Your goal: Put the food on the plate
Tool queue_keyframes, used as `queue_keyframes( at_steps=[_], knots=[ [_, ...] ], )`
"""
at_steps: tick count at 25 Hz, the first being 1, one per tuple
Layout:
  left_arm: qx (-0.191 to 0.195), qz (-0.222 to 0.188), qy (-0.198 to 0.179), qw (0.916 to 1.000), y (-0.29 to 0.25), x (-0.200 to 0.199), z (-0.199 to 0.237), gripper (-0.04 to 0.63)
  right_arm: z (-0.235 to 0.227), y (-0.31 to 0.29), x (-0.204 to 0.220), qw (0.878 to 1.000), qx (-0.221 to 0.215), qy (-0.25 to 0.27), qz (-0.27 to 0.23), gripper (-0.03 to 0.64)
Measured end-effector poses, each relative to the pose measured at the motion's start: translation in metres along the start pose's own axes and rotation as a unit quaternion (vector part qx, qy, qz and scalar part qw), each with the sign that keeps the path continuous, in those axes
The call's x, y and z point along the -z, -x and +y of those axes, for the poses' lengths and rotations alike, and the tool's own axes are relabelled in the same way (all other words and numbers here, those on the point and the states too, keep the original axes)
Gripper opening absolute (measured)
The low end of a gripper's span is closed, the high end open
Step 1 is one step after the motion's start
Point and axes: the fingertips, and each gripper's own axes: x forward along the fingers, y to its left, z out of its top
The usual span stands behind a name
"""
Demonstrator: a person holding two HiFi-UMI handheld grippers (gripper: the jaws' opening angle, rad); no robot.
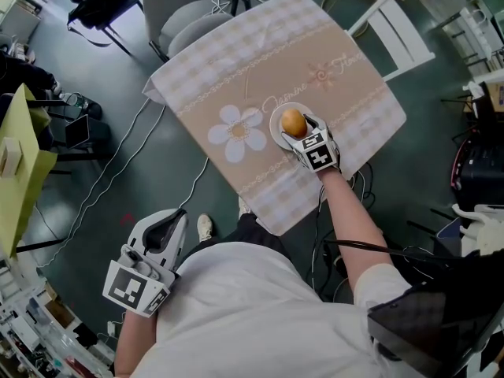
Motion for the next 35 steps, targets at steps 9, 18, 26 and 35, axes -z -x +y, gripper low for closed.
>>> queue_keyframes(
  at_steps=[9,18,26,35],
  knots=[
    [0.013,-0.001,-0.002,0.9999,0.004,0.002,-0.002,0.011,0.001,0.012,-0.002,1.0,0.008,-0.004,-0.008,0.354],
    [0.053,-0.008,-0.009,0.9985,0.019,0.006,-0.004,0.011,0.012,0.043,0.001,0.998,0.049,-0.015,-0.022,0.354],
    [0.118,-0.011,-0.02,0.9928,0.052,0.015,0.002,0.011,0.058,0.104,0.003,0.993,0.103,-0.048,-0.041,0.353],
    [0.204,-0.013,-0.052,0.9776,0.094,0.038,0.003,0.011,0.174,0.178,0.016,0.983,0.144,-0.099,-0.062,0.054]
  ],
)
